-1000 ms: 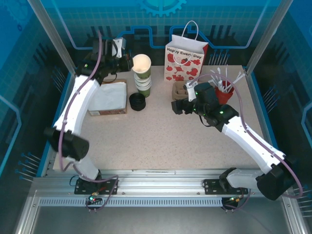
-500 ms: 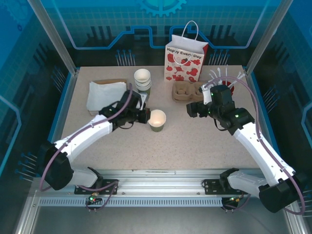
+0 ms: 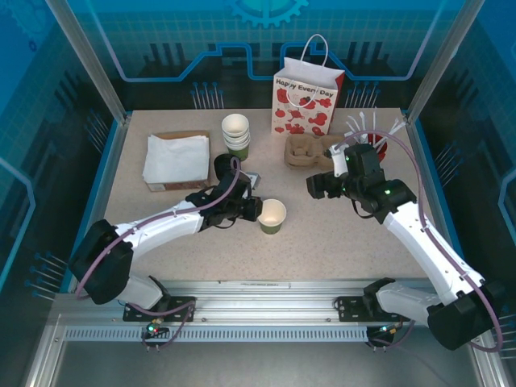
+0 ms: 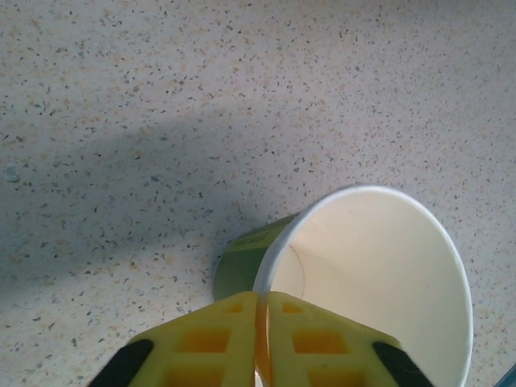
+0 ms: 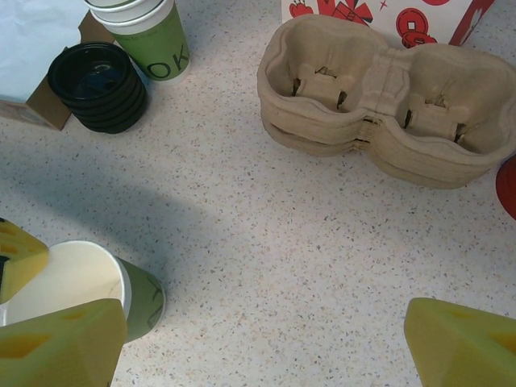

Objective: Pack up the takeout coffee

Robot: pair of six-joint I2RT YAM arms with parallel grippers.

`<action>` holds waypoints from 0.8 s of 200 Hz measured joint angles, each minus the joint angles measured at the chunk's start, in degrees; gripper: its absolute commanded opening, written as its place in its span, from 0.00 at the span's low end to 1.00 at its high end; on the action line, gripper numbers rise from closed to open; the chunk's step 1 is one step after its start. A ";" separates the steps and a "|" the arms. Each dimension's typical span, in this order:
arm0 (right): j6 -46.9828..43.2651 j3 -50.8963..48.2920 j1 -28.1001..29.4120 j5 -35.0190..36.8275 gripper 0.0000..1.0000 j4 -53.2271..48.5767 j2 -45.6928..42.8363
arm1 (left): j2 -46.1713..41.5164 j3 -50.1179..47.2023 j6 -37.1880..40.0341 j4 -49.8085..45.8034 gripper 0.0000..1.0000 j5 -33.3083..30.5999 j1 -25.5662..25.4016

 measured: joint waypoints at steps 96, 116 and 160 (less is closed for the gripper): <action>0.04 -0.04 4.72 -0.39 0.90 2.34 -0.90 | -8.28 3.04 1.66 -4.31 0.61 -2.23 8.94; 0.24 -0.07 6.75 -0.39 0.89 4.20 -0.74 | -8.33 5.46 1.66 -5.16 0.61 -2.32 17.33; 0.26 0.11 9.44 -0.37 0.89 6.64 2.78 | 3.30 12.68 1.99 -8.02 0.60 -3.34 26.36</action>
